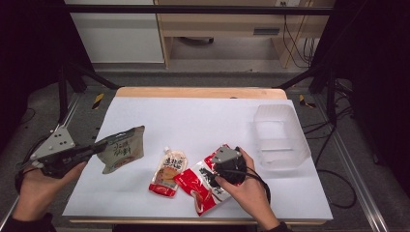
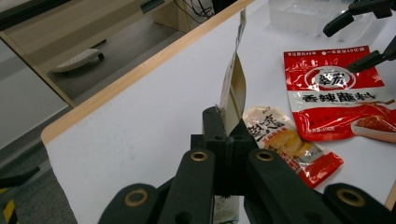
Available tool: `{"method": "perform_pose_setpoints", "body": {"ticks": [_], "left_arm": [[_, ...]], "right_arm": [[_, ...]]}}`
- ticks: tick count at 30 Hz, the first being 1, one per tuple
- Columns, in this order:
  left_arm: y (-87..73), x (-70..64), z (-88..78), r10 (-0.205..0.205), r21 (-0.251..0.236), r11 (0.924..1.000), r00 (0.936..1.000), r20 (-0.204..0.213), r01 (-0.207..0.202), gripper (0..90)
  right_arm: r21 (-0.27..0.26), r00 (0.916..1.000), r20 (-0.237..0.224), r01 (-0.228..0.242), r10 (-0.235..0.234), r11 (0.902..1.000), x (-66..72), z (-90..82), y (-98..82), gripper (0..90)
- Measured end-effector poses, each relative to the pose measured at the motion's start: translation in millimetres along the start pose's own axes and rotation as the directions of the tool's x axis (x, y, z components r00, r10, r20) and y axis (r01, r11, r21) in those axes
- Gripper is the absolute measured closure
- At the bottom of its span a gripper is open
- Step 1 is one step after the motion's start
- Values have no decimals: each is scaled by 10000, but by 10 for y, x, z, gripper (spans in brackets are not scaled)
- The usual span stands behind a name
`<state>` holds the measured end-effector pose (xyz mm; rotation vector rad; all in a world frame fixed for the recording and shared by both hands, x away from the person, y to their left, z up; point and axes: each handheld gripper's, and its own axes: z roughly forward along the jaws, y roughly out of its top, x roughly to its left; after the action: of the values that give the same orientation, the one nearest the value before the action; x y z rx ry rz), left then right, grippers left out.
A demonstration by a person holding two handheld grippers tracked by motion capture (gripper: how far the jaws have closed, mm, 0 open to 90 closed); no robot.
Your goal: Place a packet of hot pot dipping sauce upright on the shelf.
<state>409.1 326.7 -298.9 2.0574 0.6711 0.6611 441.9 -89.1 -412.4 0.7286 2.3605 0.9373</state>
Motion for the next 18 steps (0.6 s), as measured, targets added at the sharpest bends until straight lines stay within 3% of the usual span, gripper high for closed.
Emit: {"method": "perform_pose_setpoints", "body": {"ticks": [1, 11, 18], "left_arm": [[79, -4, 26, 259, 110, 9996, 9997, -16, -259, 900], [310, -50, 175, 738, 179, 9971, 9964, 409, -746, 900], [436, -85, 323, 1016, 221, 9944, 9931, 583, -1031, 900]], "right_arm": [[41, 9995, -316, 61, -60, 10000, -17, -36, 79, 206], [440, 9985, 80, 536, -540, 9976, -232, -115, 384, 192], [339, 9942, -148, 1069, -1065, 9937, -271, -254, 632, 128]]}}
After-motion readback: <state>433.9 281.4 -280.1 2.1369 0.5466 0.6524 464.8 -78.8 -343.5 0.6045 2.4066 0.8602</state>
